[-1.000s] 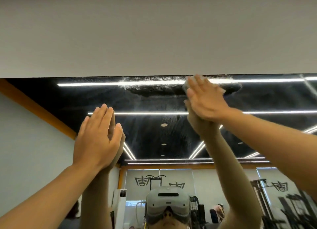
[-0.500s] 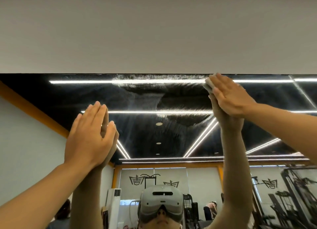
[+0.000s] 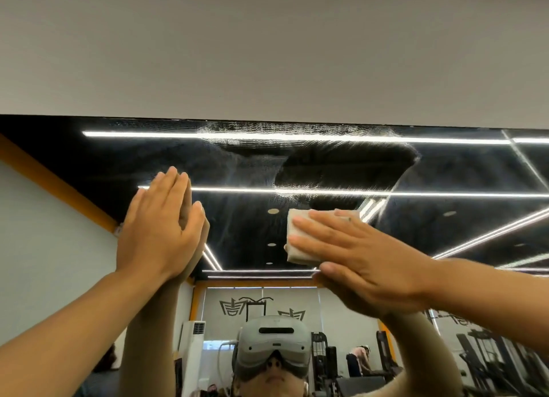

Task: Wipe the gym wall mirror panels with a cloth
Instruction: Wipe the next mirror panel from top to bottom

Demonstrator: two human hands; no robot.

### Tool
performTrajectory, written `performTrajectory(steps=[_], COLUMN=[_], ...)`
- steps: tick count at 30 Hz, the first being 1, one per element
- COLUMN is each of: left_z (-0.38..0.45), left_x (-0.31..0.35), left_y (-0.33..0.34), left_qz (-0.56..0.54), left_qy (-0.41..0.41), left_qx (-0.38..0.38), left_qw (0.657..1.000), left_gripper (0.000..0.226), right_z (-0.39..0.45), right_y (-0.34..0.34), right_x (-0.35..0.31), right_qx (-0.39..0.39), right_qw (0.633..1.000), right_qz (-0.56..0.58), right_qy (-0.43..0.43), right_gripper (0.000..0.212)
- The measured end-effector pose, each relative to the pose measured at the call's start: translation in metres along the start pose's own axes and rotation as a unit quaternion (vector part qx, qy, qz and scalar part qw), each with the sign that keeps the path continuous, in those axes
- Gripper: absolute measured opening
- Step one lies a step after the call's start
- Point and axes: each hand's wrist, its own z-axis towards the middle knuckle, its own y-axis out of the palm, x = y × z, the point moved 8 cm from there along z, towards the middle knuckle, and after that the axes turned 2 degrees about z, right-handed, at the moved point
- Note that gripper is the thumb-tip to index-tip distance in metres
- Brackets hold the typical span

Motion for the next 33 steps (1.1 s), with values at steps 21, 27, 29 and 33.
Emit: performTrajectory(steps=[21,27,29,33], left_z=[-0.001,0.000,0.000,0.000], left_x=[0.001,0.002,0.001,0.002], left_y=[-0.004,-0.003,-0.002,-0.002], left_qz=[-0.012,-0.010,-0.011,-0.014], left_qy=[-0.016,-0.016,-0.017,-0.021], left_qx=[-0.010,-0.010,-0.012,-0.010], left_qw=[1.000,1.000,1.000,1.000], left_gripper=[0.068,0.068,0.069,0.069], right_z=[0.083,0.146,0.177,0.223], right_y=[0.008,-0.022,-0.039,-0.063], right_x=[-0.048,-0.009,0.010,0.029], right_qx=[0.008,0.018,0.053,0.112], right_qw=[0.994,0.996,0.998,0.991], right_qz=[0.005,-0.035,-0.021,-0.036], right_qy=[-0.106,-0.082,-0.028,0.070], right_gripper=[0.048,0.049,0.053,0.049])
